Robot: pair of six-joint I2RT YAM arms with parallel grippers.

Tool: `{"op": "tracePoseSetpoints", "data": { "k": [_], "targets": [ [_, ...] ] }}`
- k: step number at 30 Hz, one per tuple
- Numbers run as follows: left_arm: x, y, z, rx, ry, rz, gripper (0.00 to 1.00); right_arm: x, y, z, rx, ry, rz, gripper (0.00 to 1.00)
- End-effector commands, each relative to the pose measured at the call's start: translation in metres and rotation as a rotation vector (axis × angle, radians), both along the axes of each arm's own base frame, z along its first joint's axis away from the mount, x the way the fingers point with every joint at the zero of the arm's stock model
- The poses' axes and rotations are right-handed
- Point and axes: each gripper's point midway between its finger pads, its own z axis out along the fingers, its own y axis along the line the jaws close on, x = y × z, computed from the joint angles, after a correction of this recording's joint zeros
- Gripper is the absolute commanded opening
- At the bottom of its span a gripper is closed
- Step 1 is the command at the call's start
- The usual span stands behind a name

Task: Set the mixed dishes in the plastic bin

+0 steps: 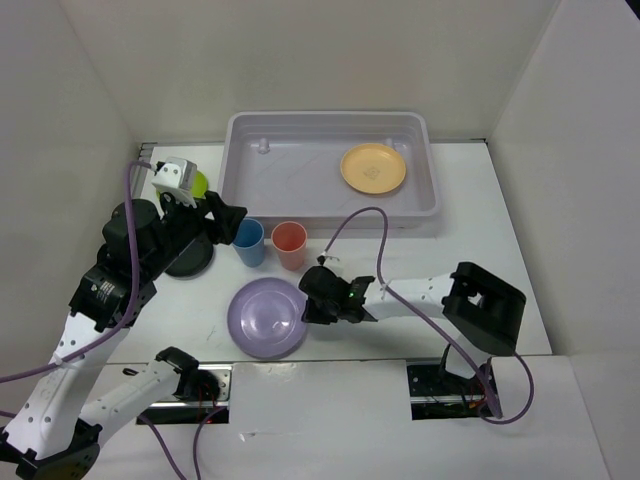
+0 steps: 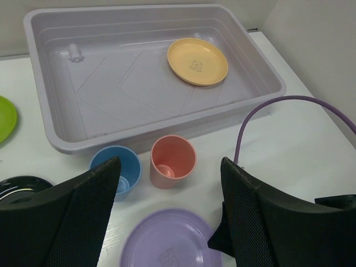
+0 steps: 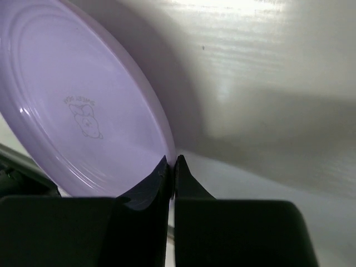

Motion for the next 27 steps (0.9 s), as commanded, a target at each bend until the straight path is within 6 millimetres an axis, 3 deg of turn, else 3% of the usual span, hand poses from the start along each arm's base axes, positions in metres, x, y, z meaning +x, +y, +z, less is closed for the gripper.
{"op": "tracePoseSetpoints", "data": {
  "k": [1,6,11,12,14,15,18,19,21,22,23,24,25,26,27],
  "targets": [
    [0.001,0.004,0.01,-0.011,-0.035,0.019,0.79,-0.008,0.008,0.04,0.041,-0.028,0.091,0.0],
    [0.001,0.005,0.009,-0.002,-0.039,0.018,0.81,-0.03,0.02,0.088,0.121,-0.028,0.296,0.0],
    [0.002,0.007,0.009,0.007,-0.043,0.027,0.81,-0.036,0.037,0.179,0.268,-0.134,0.422,0.0],
    [0.002,0.007,0.009,0.007,-0.043,0.027,0.81,-0.021,0.036,0.21,0.324,-0.191,0.405,0.0],
    [0.0,0.008,0.012,0.003,-0.051,0.027,0.81,-0.001,0.025,0.232,0.348,-0.242,0.371,0.0],
    [0.0,0.008,0.012,0.003,-0.051,0.027,0.81,0.029,0.005,0.25,0.364,-0.296,0.29,0.0],
    [0.0,0.008,0.012,0.003,-0.051,0.027,0.81,0.092,-0.038,0.271,0.386,-0.39,0.091,0.0],
    [-0.001,0.008,0.016,-0.001,-0.061,0.027,0.81,0.132,-0.071,0.284,0.392,-0.454,-0.044,0.0],
    [-0.005,0.01,0.024,-0.01,-0.08,0.027,0.81,0.164,-0.104,0.298,0.4,-0.507,-0.152,0.0],
    [-0.008,0.011,0.029,-0.019,-0.1,0.028,0.81,0.192,-0.129,0.299,0.379,-0.54,-0.229,0.0],
    [-0.008,0.011,0.029,-0.019,-0.1,0.028,0.81,0.204,-0.139,0.299,0.368,-0.543,-0.262,0.0],
    [-0.011,0.012,0.036,-0.036,-0.113,0.029,0.81,0.218,-0.149,0.313,0.362,-0.589,-0.28,0.0],
    [-0.01,0.013,0.036,-0.035,-0.113,0.038,0.81,0.241,-0.165,0.302,0.33,-0.574,-0.321,0.0],
    [-0.01,0.013,0.036,-0.035,-0.113,0.038,0.81,0.254,-0.172,0.312,0.326,-0.6,-0.335,0.0],
    [-0.012,0.014,0.037,-0.034,-0.11,0.038,0.81,0.264,-0.177,0.31,0.317,-0.596,-0.353,0.0]
  ]
}}
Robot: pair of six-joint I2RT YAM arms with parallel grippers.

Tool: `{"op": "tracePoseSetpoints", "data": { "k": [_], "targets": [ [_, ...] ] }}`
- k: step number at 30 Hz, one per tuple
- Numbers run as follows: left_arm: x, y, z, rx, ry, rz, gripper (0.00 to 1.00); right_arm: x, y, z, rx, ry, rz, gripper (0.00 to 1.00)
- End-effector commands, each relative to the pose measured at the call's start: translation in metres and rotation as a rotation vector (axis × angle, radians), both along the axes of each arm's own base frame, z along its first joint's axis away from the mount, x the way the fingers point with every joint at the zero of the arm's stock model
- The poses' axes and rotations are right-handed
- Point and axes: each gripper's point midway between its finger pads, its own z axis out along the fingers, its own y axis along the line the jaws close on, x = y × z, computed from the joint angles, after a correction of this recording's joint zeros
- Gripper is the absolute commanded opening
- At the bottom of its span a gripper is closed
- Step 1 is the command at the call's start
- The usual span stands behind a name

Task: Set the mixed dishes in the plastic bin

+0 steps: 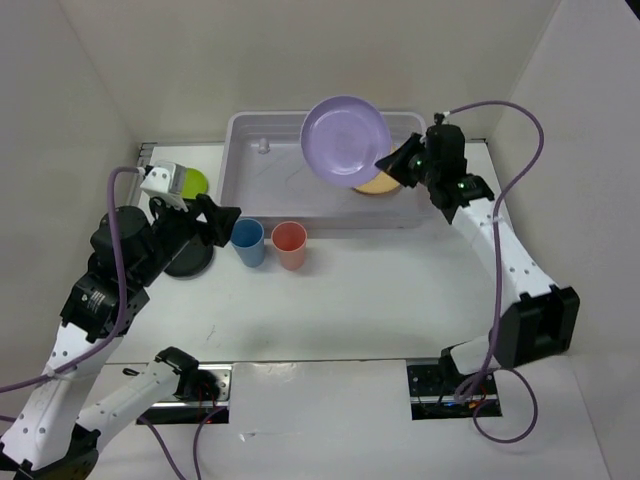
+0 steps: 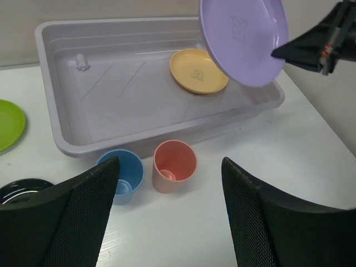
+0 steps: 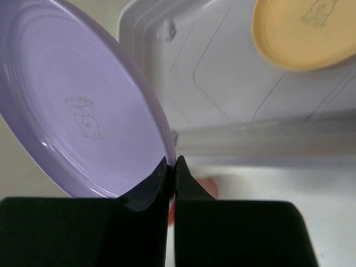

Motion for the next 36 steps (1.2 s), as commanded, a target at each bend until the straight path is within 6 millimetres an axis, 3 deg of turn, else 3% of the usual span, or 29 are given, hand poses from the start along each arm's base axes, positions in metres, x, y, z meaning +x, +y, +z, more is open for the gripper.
{"op": "tracePoseSetpoints", "data": {
  "k": [1,2,4,5,11,14,15,18,19,25,27,28,36],
  "targets": [
    [-0.005,0.007,0.029,-0.026,-0.079,0.018,0.81,0.043,-0.012,0.038,0.011,-0.123,-0.024,0.0],
    [-0.005,0.007,0.029,-0.026,-0.079,0.018,0.81,0.065,-0.023,0.031,0.004,-0.106,-0.055,0.0],
    [-0.006,0.007,0.026,-0.022,-0.071,0.018,0.81,0.086,-0.032,0.02,-0.002,-0.083,-0.082,0.0],
    [-0.006,0.008,0.03,-0.026,-0.079,0.018,0.81,0.103,-0.034,0.003,-0.009,-0.049,-0.09,0.0],
    [-0.01,-0.002,0.034,-0.052,-0.071,-0.03,0.81,0.157,-0.049,-0.06,-0.063,0.065,-0.153,0.0],
    [-0.01,-0.004,0.036,-0.066,-0.075,-0.039,0.81,0.17,-0.059,-0.078,-0.085,0.093,-0.193,0.0],
    [-0.011,-0.003,0.033,-0.062,-0.065,-0.039,0.81,0.174,-0.06,-0.096,-0.096,0.123,-0.2,0.0],
    [-0.009,0.0,0.028,-0.04,-0.043,-0.018,0.81,0.18,-0.064,-0.117,-0.106,0.17,-0.208,0.0],
    [-0.009,0.0,0.028,-0.032,-0.047,-0.019,0.81,0.181,-0.067,-0.115,-0.113,0.17,-0.221,0.0],
    [-0.011,0.003,0.034,-0.038,-0.064,-0.009,0.81,0.192,-0.094,-0.154,-0.132,0.257,-0.284,0.0],
    [-0.009,0.002,0.032,-0.035,-0.056,-0.009,0.81,0.195,-0.092,-0.159,-0.13,0.271,-0.274,0.0],
    [-0.01,0.001,0.032,-0.035,-0.055,-0.02,0.81,0.194,-0.099,-0.174,-0.135,0.305,-0.283,0.0],
    [-0.006,0.001,0.038,-0.052,-0.068,-0.007,0.83,0.196,-0.097,-0.193,-0.136,0.336,-0.274,0.02]
  ]
}}
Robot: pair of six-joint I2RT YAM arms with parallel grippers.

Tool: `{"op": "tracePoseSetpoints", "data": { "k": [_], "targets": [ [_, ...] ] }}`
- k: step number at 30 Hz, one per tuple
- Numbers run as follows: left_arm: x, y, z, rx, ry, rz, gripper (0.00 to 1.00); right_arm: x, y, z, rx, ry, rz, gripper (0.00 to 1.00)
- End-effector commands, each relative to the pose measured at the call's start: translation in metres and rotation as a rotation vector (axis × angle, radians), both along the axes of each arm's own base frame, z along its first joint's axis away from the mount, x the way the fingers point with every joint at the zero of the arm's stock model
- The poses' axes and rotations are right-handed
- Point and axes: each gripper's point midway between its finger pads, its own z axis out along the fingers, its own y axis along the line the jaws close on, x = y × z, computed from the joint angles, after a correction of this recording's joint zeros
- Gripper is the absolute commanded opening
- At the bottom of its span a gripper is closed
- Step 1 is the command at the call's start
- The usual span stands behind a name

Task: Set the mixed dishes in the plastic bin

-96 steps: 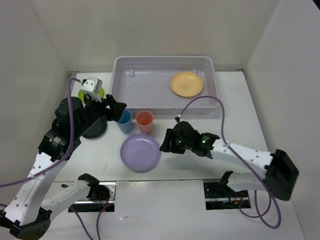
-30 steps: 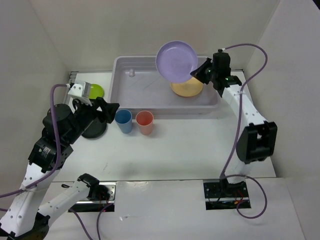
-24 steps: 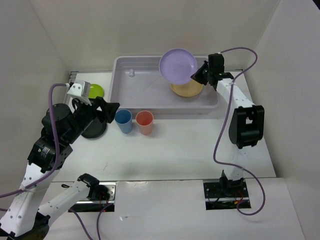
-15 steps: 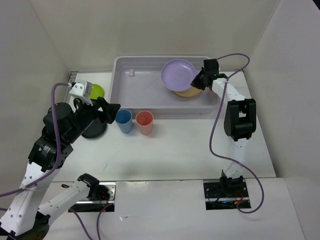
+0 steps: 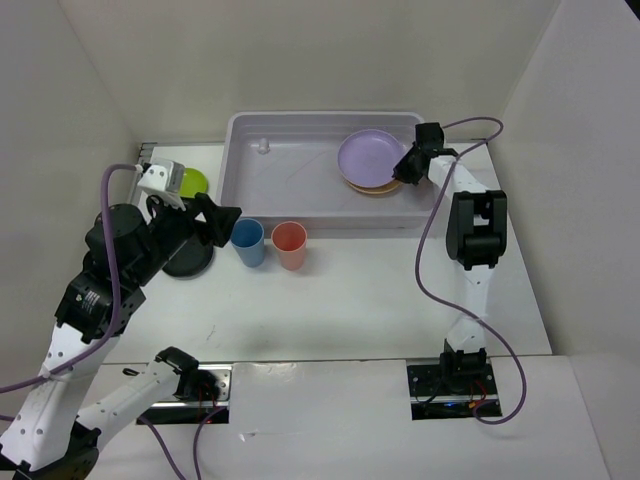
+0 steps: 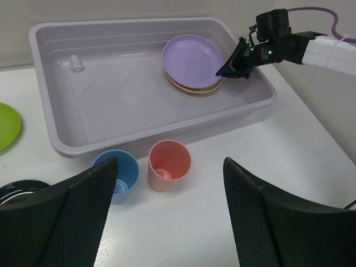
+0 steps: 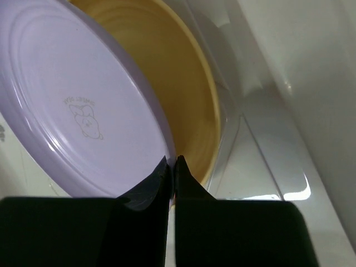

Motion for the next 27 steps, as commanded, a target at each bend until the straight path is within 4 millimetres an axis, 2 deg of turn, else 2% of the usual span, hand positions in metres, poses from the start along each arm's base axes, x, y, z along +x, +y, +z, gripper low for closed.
{"op": "tracePoseSetpoints", "data": {
  "k": [1,6,8,9,10,13,14,16,17,18,19,20,21,22,23,24,25,26,27],
  "targets": [
    [0.001,0.002,0.033,-0.062,-0.081,0.016,0.83,0.011,0.004,0.014,0.008,-0.042,0.002,0.03],
    [0.014,0.005,0.026,-0.062,-0.068,0.067,0.83,0.011,0.004,0.011,0.008,-0.042,0.002,0.27],
    [0.021,0.01,0.03,-0.085,-0.077,0.112,0.83,0.013,0.004,0.025,0.01,-0.074,0.003,0.43],
    [0.026,0.011,0.032,-0.097,-0.082,0.133,0.84,0.011,0.004,0.021,0.01,-0.065,0.002,0.51],
    [0.026,0.015,0.037,-0.11,-0.09,0.156,0.84,0.013,0.004,0.03,0.011,-0.088,0.003,0.68],
    [0.046,0.03,0.031,-0.11,-0.072,0.283,0.84,0.013,0.004,0.057,0.006,-0.136,0.01,0.8],
    [0.057,0.036,0.028,-0.106,-0.056,0.345,0.84,0.011,0.004,0.081,0.009,-0.179,0.01,0.82],
    [0.071,0.044,0.021,-0.083,-0.007,0.393,0.84,0.005,0.004,0.099,-0.014,-0.209,0.007,0.85],
    [0.088,0.03,0.008,-0.067,0.061,0.342,0.84,0.004,0.002,0.113,-0.019,-0.235,-0.002,0.85],
    [0.091,0.026,0.024,-0.087,0.063,0.305,0.84,-0.002,0.007,0.141,-0.024,-0.292,0.016,0.85],
    [0.106,0.031,0.02,-0.102,0.092,0.306,0.84,-0.006,0.007,0.151,-0.03,-0.315,0.022,0.87],
    [0.107,0.031,0.025,-0.134,0.087,0.28,0.84,-0.012,0.008,0.161,-0.023,-0.332,0.028,0.87],
    [0.113,0.024,0.037,-0.2,0.061,0.22,0.84,-0.023,0.016,0.196,-0.01,-0.403,0.047,0.87],
    [0.122,0.042,0.032,-0.227,0.059,0.255,0.84,-0.031,0.023,0.204,-0.008,-0.432,0.074,0.87],
    [0.128,0.048,0.042,-0.275,0.018,0.25,0.84,-0.039,0.026,0.217,0.006,-0.461,0.092,0.87],
    [0.133,0.047,0.036,-0.29,0.033,0.197,0.83,-0.055,0.032,0.249,0.007,-0.531,0.119,0.87],
    [0.146,0.054,0.018,-0.306,0.078,0.198,0.83,-0.067,0.039,0.253,0.011,-0.541,0.134,0.87],
    [0.156,0.079,-0.005,-0.328,0.118,0.242,0.83,-0.075,0.04,0.264,0.012,-0.57,0.152,0.87],
    [0.159,0.086,-0.02,-0.366,0.162,0.244,0.83,-0.088,0.048,0.273,0.019,-0.588,0.171,0.88]
  ]
}}
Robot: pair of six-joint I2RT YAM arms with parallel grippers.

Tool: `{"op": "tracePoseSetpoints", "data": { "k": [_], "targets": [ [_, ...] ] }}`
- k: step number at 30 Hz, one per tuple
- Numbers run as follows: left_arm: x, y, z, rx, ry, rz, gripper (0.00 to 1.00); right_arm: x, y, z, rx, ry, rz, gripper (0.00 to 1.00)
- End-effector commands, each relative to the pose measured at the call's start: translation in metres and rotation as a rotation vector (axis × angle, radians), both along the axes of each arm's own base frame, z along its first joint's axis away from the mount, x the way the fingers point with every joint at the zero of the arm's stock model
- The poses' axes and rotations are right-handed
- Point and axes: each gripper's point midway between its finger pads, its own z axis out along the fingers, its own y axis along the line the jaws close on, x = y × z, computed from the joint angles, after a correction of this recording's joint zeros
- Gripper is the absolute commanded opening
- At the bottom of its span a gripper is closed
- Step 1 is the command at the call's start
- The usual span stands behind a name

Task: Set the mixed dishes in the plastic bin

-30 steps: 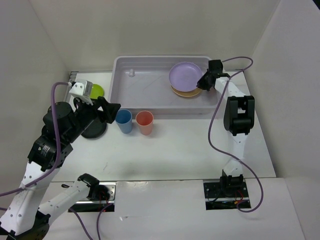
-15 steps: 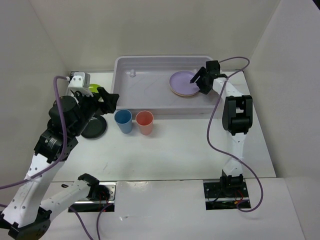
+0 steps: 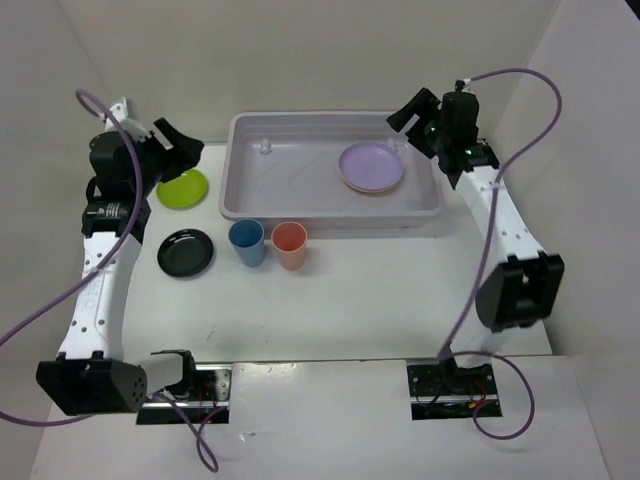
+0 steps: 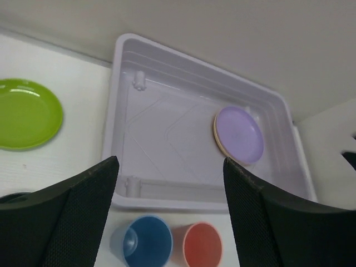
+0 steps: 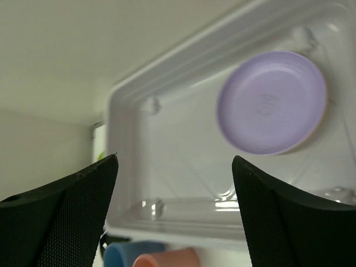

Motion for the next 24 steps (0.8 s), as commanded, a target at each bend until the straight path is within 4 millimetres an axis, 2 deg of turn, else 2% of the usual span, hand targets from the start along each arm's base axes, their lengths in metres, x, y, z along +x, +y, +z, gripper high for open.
{"op": "tracePoseSetpoints", "data": {
  "k": [1,2,3,4,5,6,7,8,9,10,11,12,13,15,17,18,19,24],
  "targets": [
    [0.011,0.01,-0.024,-0.159,0.022,-0.083,0.81,-0.048,0.028,0.076,-0.007,-0.214,0.104,0.88],
    [0.012,0.026,-0.039,-0.167,0.049,-0.041,0.81,-0.06,0.032,0.082,-0.004,-0.229,0.116,0.88],
    [0.009,0.038,-0.059,-0.18,0.097,0.024,0.81,-0.069,0.036,0.077,-0.003,-0.227,0.128,0.88],
    [0.002,0.046,-0.062,-0.177,0.1,0.062,0.81,-0.088,0.042,0.094,0.005,-0.268,0.149,0.88],
    [-0.003,0.061,-0.071,-0.191,0.129,0.12,0.83,-0.094,0.041,0.099,-0.001,-0.289,0.151,0.88],
    [-0.01,0.071,-0.075,-0.209,0.136,0.161,0.83,-0.101,0.045,0.093,0.0,-0.278,0.165,0.88],
    [-0.015,0.077,-0.103,-0.243,0.195,0.178,0.83,-0.112,0.046,0.101,0.008,-0.3,0.182,0.88],
    [-0.022,0.083,-0.115,-0.26,0.217,0.189,0.83,-0.116,0.047,0.102,0.011,-0.304,0.192,0.88],
    [-0.028,0.098,-0.129,-0.293,0.242,0.229,0.81,-0.121,0.051,0.102,0.016,-0.309,0.212,0.88],
    [-0.032,0.1,-0.145,-0.317,0.278,0.23,0.81,-0.124,0.052,0.106,0.02,-0.32,0.221,0.88],
    [-0.04,0.096,-0.174,-0.371,0.347,0.216,0.79,-0.13,0.053,0.108,0.024,-0.326,0.234,0.88],
    [-0.046,0.1,-0.186,-0.392,0.369,0.231,0.79,-0.129,0.053,0.106,0.024,-0.327,0.234,0.89],
    [-0.05,0.099,-0.193,-0.418,0.379,0.232,0.78,-0.133,0.054,0.111,0.028,-0.341,0.242,0.89],
    [-0.064,0.092,-0.201,-0.46,0.378,0.243,0.74,-0.133,0.054,0.107,0.027,-0.332,0.243,0.89],
    [-0.077,0.102,-0.207,-0.487,0.367,0.342,0.71,-0.134,0.056,0.107,0.03,-0.332,0.255,0.89],
    [-0.085,0.101,-0.204,-0.482,0.343,0.364,0.69,-0.134,0.056,0.107,0.03,-0.332,0.255,0.89],
    [-0.092,0.099,-0.219,-0.499,0.371,0.38,0.66,-0.135,0.058,0.107,0.043,-0.328,0.263,0.89],
    [-0.099,0.083,-0.259,-0.62,0.46,0.372,0.63,-0.138,0.062,0.119,0.063,-0.358,0.287,0.89]
  ]
}}
